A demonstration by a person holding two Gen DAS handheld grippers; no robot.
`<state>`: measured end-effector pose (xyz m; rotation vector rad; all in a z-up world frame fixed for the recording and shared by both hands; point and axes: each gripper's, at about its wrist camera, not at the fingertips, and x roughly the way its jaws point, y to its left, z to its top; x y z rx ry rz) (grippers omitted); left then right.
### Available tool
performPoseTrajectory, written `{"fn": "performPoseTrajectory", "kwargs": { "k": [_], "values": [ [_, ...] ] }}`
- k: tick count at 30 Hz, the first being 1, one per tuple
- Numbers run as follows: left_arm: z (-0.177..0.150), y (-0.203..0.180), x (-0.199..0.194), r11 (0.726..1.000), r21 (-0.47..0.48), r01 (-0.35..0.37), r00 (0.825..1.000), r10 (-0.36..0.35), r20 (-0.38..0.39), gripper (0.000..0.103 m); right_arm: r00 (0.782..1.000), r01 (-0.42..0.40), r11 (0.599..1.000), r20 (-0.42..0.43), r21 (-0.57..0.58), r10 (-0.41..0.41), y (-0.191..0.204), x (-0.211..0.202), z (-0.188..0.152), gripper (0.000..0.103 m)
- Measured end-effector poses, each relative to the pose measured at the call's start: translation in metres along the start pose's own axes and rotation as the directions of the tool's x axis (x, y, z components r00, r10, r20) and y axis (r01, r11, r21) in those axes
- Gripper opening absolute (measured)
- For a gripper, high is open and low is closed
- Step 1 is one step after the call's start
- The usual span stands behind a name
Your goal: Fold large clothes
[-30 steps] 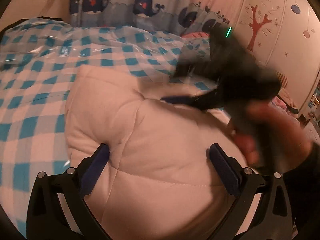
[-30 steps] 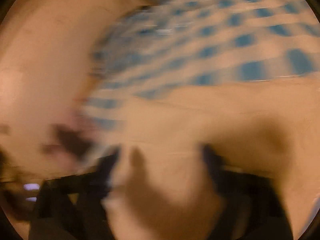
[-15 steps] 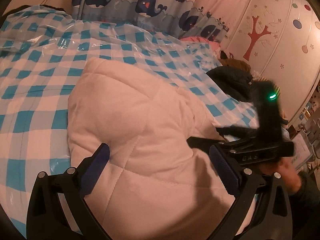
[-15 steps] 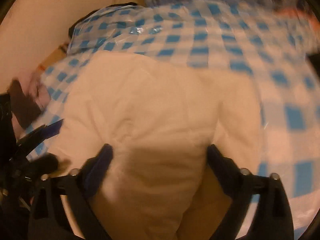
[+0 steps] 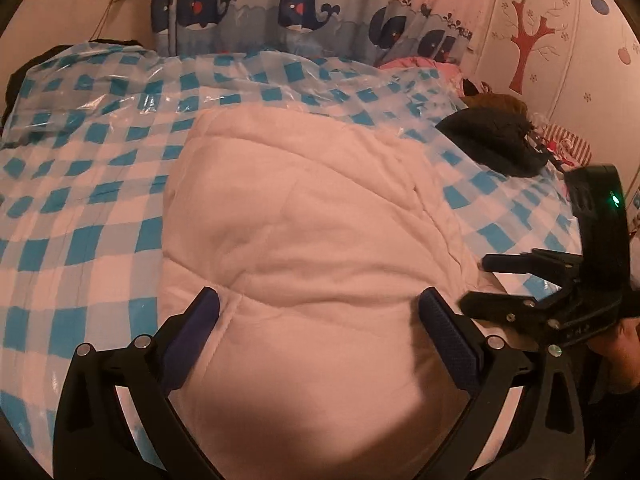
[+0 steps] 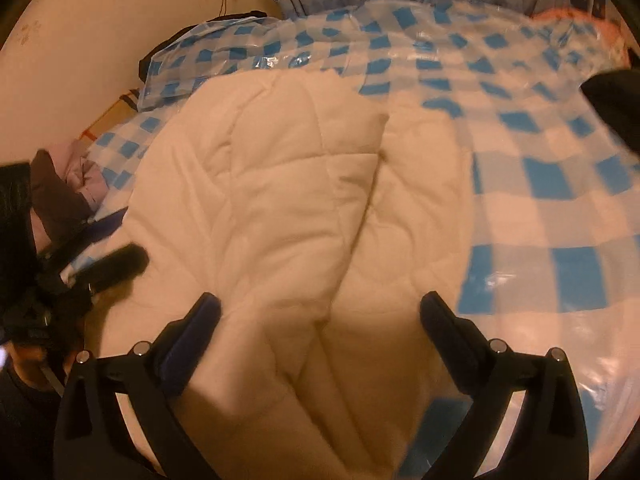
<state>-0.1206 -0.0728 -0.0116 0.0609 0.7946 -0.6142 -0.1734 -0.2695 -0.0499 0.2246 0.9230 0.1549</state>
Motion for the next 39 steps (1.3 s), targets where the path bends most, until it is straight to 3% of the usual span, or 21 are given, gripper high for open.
{"fn": "performPoseTrajectory", "kwargs": {
  "k": [7, 19, 22, 25, 28, 31, 33, 34, 35, 39],
  "values": [
    [-0.009, -0.025, 0.007, 0.987, 0.102, -0.125, 0.992, 0.123, 0.017, 0.096, 1.000, -0.019, 0.999, -0.001, 0.036, 0.019, -0.016, 0.014, -0.031, 0.097],
    [-0.009, -0.024, 0.010, 0.987, 0.099, -0.127, 0.992, 0.126, 0.013, 0.096, 1.000, -0.018, 0.999, -0.023, 0.043, 0.019, -0.017, 0.015, -0.025, 0.097],
    [-0.008, -0.020, 0.009, 0.990, 0.077, -0.116, 0.993, 0.115, 0.017, 0.096, 0.999, -0.049, 0.993, -0.015, 0.111, 0.051, -0.024, -0.002, -0.011, 0.097],
    [-0.008, -0.018, 0.009, 0.992, 0.071, -0.105, 0.994, 0.104, 0.024, 0.096, 0.986, -0.080, 0.993, 0.156, 0.091, 0.066, -0.014, -0.037, 0.032, 0.097],
    [-0.007, -0.020, 0.009, 0.991, 0.074, -0.109, 0.994, 0.107, 0.025, 0.096, 0.976, -0.097, 0.995, 0.201, 0.036, 0.088, 0.009, -0.033, 0.084, 0.097],
    [-0.006, -0.020, 0.008, 0.991, 0.079, -0.109, 0.994, 0.108, 0.020, 0.096, 0.990, -0.078, 0.997, 0.121, 0.000, 0.078, 0.024, 0.019, 0.121, 0.097],
    [-0.005, -0.020, 0.005, 0.990, 0.090, -0.110, 0.994, 0.108, 0.027, 0.096, 0.999, 0.043, 0.998, 0.000, -0.053, -0.043, 0.025, 0.076, 0.123, 0.097],
    [-0.003, -0.021, 0.001, 0.988, 0.102, -0.115, 0.993, 0.112, 0.035, 0.096, 0.998, 0.042, 0.997, -0.045, -0.067, -0.045, 0.022, 0.097, 0.119, 0.097],
    [-0.001, -0.022, -0.001, 0.987, 0.117, -0.112, 0.994, 0.109, 0.033, 0.096, 0.997, -0.002, 1.000, -0.073, -0.014, 0.001, 0.009, 0.112, 0.115, 0.097],
    [0.004, -0.040, -0.011, 0.959, 0.234, -0.161, 0.984, 0.139, 0.109, 0.096, 0.997, -0.006, 1.000, -0.076, -0.013, 0.005, -0.004, 0.107, 0.112, 0.096]
  ]
}}
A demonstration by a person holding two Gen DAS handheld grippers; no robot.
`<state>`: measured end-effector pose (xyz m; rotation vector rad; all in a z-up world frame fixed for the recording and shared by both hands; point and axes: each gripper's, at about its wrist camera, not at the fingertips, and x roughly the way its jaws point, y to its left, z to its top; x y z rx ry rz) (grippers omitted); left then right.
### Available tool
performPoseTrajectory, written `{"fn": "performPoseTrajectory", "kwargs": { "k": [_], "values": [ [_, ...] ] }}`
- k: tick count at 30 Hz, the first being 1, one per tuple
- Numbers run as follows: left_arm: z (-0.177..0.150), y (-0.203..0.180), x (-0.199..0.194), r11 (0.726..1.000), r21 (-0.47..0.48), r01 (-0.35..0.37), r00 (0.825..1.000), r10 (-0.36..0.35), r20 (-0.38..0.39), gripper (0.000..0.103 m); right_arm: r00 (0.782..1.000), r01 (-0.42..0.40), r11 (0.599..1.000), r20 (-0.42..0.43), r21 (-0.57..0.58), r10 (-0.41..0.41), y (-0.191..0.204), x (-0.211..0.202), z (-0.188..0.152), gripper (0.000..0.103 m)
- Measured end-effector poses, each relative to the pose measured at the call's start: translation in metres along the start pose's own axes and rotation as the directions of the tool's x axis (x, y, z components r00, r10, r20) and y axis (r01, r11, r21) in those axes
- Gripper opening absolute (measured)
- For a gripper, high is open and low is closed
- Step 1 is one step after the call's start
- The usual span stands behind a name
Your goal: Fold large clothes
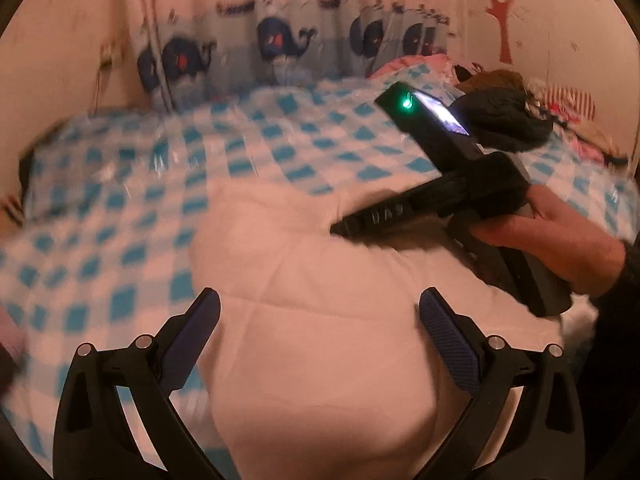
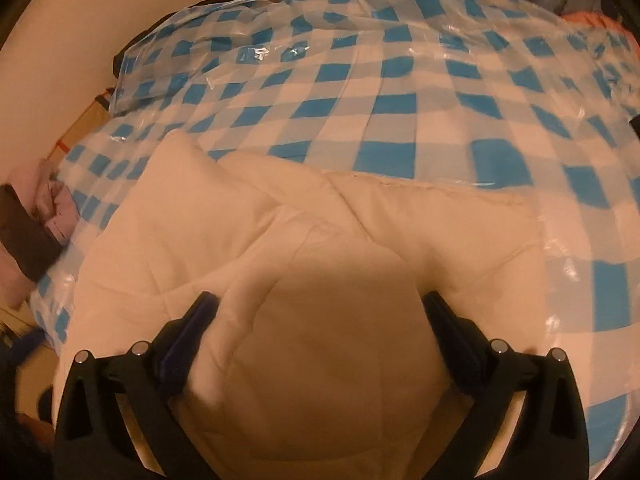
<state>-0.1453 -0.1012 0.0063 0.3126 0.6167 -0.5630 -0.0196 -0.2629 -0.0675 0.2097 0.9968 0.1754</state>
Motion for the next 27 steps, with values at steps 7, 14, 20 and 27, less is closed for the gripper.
{"fn": "performPoseTrajectory", "kwargs": {
  "k": [7, 14, 20, 27],
  "values": [
    [-0.004, -0.001, 0.015, 0.997, -0.008, 0.072, 0.996, -0.073, -0.056, 0.096, 0.999, -0.032, 0.999, 0.026, 0.018, 0.032, -0.002, -0.016, -0.009, 0.096],
    [-0.007, -0.002, 0.016, 0.997, -0.001, 0.078, 0.996, -0.077, -0.052, 0.096, 0.996, -0.061, 0.997, 0.067, 0.038, 0.058, -0.008, -0.033, -0.020, 0.096],
    [-0.008, 0.001, 0.015, 0.997, -0.020, 0.078, 0.995, -0.079, -0.054, 0.096, 0.980, -0.082, 0.988, 0.193, 0.133, 0.056, -0.024, -0.077, -0.040, 0.096],
    [-0.008, 0.001, 0.013, 0.997, -0.025, 0.071, 0.996, -0.072, -0.056, 0.096, 0.983, -0.119, 0.929, 0.172, 0.350, 0.062, -0.065, -0.080, -0.086, 0.096]
  ]
}}
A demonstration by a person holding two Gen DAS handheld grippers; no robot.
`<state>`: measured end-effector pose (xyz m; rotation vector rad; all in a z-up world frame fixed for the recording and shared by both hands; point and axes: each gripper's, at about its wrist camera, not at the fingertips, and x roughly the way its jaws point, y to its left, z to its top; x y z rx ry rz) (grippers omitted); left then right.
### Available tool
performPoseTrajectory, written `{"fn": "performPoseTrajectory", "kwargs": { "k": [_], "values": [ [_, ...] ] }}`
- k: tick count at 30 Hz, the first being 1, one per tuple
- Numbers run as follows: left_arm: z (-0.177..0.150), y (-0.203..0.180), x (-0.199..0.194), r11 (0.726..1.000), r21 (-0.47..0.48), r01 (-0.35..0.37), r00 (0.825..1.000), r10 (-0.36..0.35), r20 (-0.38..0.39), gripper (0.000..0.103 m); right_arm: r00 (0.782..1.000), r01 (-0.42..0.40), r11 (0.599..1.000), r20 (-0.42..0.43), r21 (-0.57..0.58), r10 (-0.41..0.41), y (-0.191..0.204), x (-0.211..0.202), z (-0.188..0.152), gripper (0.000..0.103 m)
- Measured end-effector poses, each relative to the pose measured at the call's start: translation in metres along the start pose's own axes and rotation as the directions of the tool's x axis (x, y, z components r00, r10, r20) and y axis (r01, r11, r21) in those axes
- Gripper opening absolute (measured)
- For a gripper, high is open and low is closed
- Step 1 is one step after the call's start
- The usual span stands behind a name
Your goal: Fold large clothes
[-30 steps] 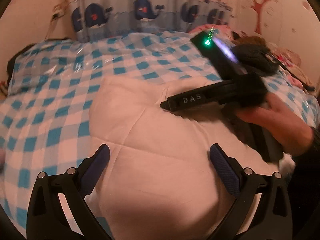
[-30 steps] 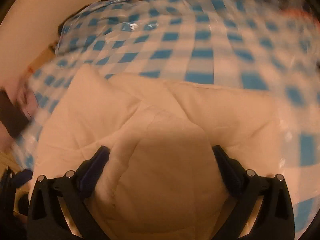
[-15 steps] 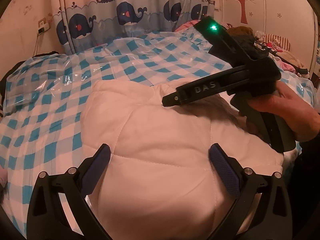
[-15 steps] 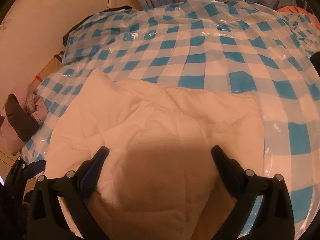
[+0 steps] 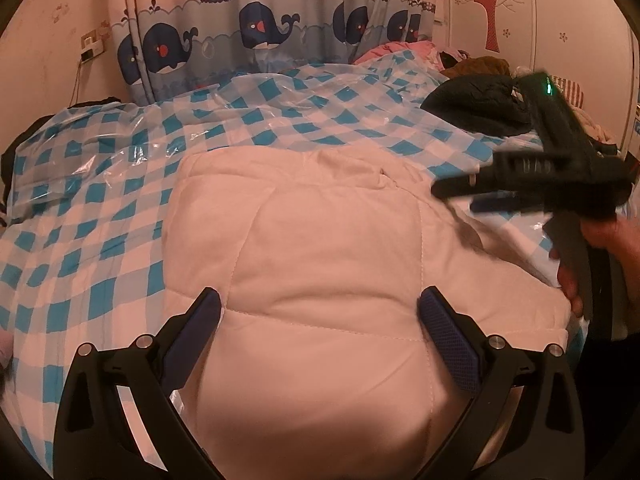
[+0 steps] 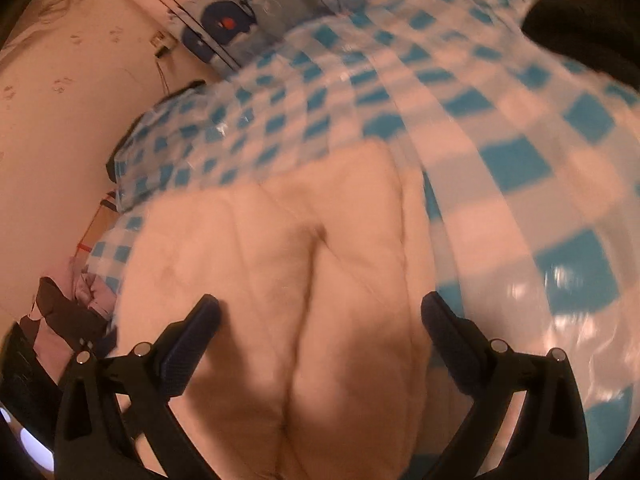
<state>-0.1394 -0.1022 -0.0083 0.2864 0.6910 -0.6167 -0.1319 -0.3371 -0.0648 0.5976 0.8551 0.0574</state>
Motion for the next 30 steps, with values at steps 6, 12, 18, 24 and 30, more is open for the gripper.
{"fn": "performPoseTrajectory", "kwargs": {
  "k": [6, 12, 18, 24, 30],
  "values": [
    [0.006, 0.052, -0.019, 0.983, -0.141, 0.115, 0.993, -0.114, 0.019, 0.096, 0.999, 0.025, 1.000, 0.025, 0.003, -0.026, -0.003, -0.010, -0.003, 0.096],
    [-0.019, 0.167, -0.003, 0.763, -0.586, 0.273, 0.954, -0.293, 0.064, 0.096, 0.997, -0.008, 0.998, -0.080, 0.056, 0.013, -0.019, 0.010, -0.016, 0.096],
    [-0.046, 0.161, 0.059, 0.658, -0.693, 0.295, 0.896, -0.443, -0.039, 0.096, 0.990, -0.114, 0.977, -0.059, 0.177, 0.127, -0.040, 0.000, -0.017, 0.096],
    [-0.035, 0.137, 0.062, 0.672, -0.652, 0.351, 0.877, -0.480, -0.022, 0.096, 0.982, -0.138, 0.975, -0.106, 0.176, 0.159, -0.027, 0.021, -0.022, 0.097],
    [-0.010, 0.130, 0.006, 0.771, -0.513, 0.377, 0.911, -0.409, 0.054, 0.096, 0.965, -0.234, 0.961, -0.084, 0.148, 0.247, 0.009, 0.036, -0.020, 0.097]
  ]
}}
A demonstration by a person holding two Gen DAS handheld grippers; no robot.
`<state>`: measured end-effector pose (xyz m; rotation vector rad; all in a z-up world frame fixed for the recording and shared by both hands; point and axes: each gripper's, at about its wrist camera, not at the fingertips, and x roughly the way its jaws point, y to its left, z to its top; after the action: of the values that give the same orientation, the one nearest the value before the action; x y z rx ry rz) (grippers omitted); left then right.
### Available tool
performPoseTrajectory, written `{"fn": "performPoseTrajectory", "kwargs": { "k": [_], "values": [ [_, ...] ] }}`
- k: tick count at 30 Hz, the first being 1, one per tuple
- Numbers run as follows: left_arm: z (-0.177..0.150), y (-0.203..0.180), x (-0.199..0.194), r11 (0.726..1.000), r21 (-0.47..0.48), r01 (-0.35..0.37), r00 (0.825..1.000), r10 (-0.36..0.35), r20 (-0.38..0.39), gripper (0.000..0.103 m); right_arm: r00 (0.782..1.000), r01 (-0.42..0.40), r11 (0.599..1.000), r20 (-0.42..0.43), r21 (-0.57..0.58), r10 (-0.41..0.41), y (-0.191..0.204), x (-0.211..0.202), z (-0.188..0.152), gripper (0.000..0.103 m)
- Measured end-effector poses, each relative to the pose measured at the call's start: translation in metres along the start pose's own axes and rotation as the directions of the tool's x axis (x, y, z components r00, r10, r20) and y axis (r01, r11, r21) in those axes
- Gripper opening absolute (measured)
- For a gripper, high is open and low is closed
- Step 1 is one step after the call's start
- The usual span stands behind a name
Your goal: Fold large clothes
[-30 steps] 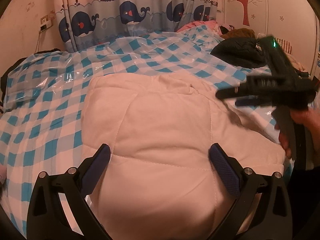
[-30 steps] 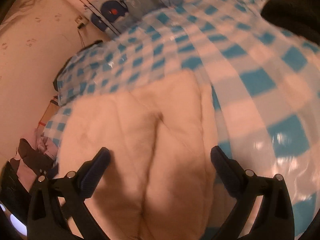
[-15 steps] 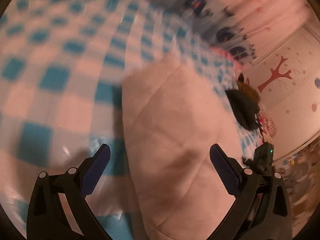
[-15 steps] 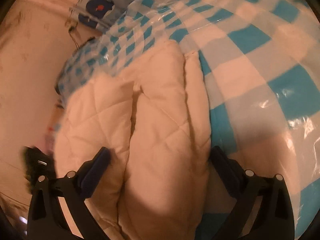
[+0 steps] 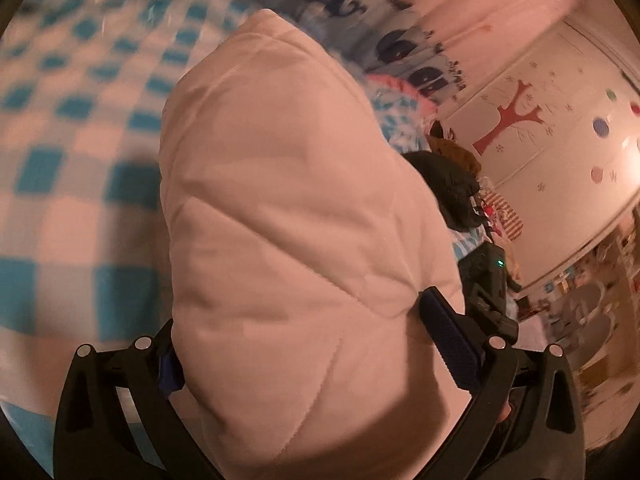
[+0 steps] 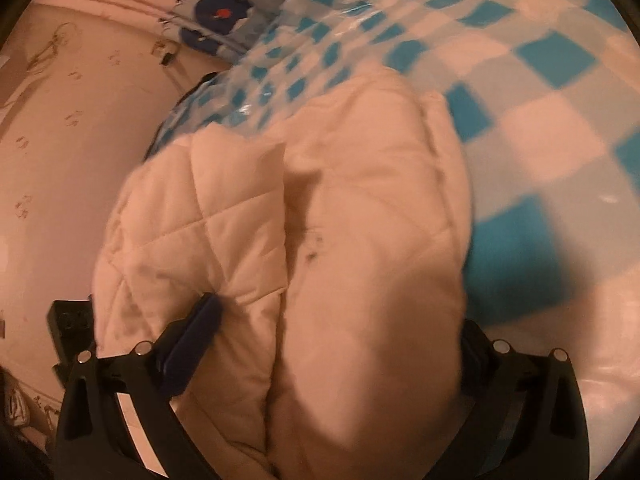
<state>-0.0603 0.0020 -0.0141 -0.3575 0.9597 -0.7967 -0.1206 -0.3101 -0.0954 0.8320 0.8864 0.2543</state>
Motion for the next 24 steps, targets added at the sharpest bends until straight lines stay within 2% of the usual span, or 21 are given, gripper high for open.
{"fn": "performPoseTrajectory", "kwargs": {
  "k": [2, 4, 6, 8, 9, 11, 12, 13, 15, 17, 18, 20, 21, 22, 23, 24],
  "values": [
    [0.010, 0.001, -0.026, 0.999, 0.030, -0.037, 0.998, 0.035, 0.049, 0.096, 0.999, -0.050, 0.998, -0.012, -0.026, 0.050, 0.023, 0.020, 0.010, 0.097],
    [0.026, 0.017, -0.059, 0.992, 0.033, -0.121, 0.988, 0.117, 0.104, 0.096, 0.995, -0.099, 0.992, -0.031, -0.073, 0.097, 0.056, 0.052, 0.021, 0.097],
    [0.037, 0.041, -0.078, 0.980, -0.002, -0.197, 0.974, 0.196, 0.113, 0.097, 0.992, -0.113, 0.987, -0.074, -0.114, 0.105, 0.080, 0.089, 0.030, 0.097],
    [0.044, 0.075, -0.074, 0.960, -0.046, -0.276, 0.958, 0.279, 0.062, 0.097, 0.988, -0.047, 0.982, -0.153, -0.181, 0.019, 0.095, 0.129, 0.032, 0.097],
    [0.042, 0.105, -0.063, 0.950, -0.106, -0.293, 0.956, 0.295, 0.003, 0.097, 0.985, -0.010, 0.979, -0.169, -0.203, -0.025, 0.096, 0.141, 0.032, 0.097],
    [0.032, 0.145, -0.045, 0.937, -0.185, -0.297, 0.955, 0.290, -0.065, 0.097, 0.986, 0.016, 0.981, -0.162, -0.194, -0.049, 0.090, 0.136, 0.037, 0.097],
    [0.027, 0.154, -0.045, 0.938, -0.190, -0.288, 0.958, 0.282, -0.060, 0.097, 0.989, 0.055, 0.974, -0.120, -0.219, -0.083, 0.090, 0.123, 0.040, 0.097],
    [0.026, 0.153, -0.047, 0.941, -0.180, -0.286, 0.958, 0.280, -0.057, 0.097, 0.991, 0.114, 0.957, -0.035, -0.266, -0.128, 0.096, 0.103, 0.044, 0.097],
    [0.030, 0.146, -0.049, 0.941, -0.152, -0.301, 0.954, 0.297, -0.050, 0.097, 0.995, 0.098, 0.942, 0.059, -0.321, -0.084, 0.119, 0.077, 0.052, 0.097],
    [0.036, 0.135, -0.047, 0.929, -0.141, -0.341, 0.940, 0.338, -0.043, 0.097, 0.998, 0.052, 0.913, 0.063, -0.404, -0.028, 0.160, 0.077, 0.061, 0.097],
    [0.038, 0.127, -0.048, 0.926, -0.132, -0.354, 0.935, 0.353, -0.030, 0.097, 0.999, 0.027, 0.889, 0.043, -0.456, -0.008, 0.188, 0.083, 0.065, 0.097],
    [0.041, 0.110, -0.059, 0.924, -0.120, -0.364, 0.929, 0.370, 0.031, 0.096, 1.000, -0.009, 0.880, -0.025, -0.476, -0.004, 0.221, 0.109, 0.074, 0.097],
    [0.041, 0.104, -0.064, 0.920, -0.121, -0.373, 0.923, 0.381, 0.050, 0.096, 0.997, -0.008, 0.886, -0.068, -0.464, -0.027, 0.228, 0.130, 0.079, 0.097],
    [0.040, 0.099, -0.071, 0.912, -0.122, -0.393, 0.913, 0.402, 0.069, 0.096, 0.990, 0.044, 0.884, -0.098, -0.465, -0.101, 0.226, 0.156, 0.082, 0.097],
    [0.042, 0.096, -0.075, 0.902, -0.124, -0.413, 0.901, 0.425, 0.089, 0.096, 0.977, 0.113, 0.864, -0.103, -0.490, -0.186, 0.221, 0.180, 0.084, 0.098],
    [0.044, 0.095, -0.081, 0.892, -0.133, -0.433, 0.886, 0.448, 0.119, 0.096, 0.958, 0.147, 0.832, -0.132, -0.535, -0.254, 0.205, 0.212, 0.081, 0.098]
  ]
}}
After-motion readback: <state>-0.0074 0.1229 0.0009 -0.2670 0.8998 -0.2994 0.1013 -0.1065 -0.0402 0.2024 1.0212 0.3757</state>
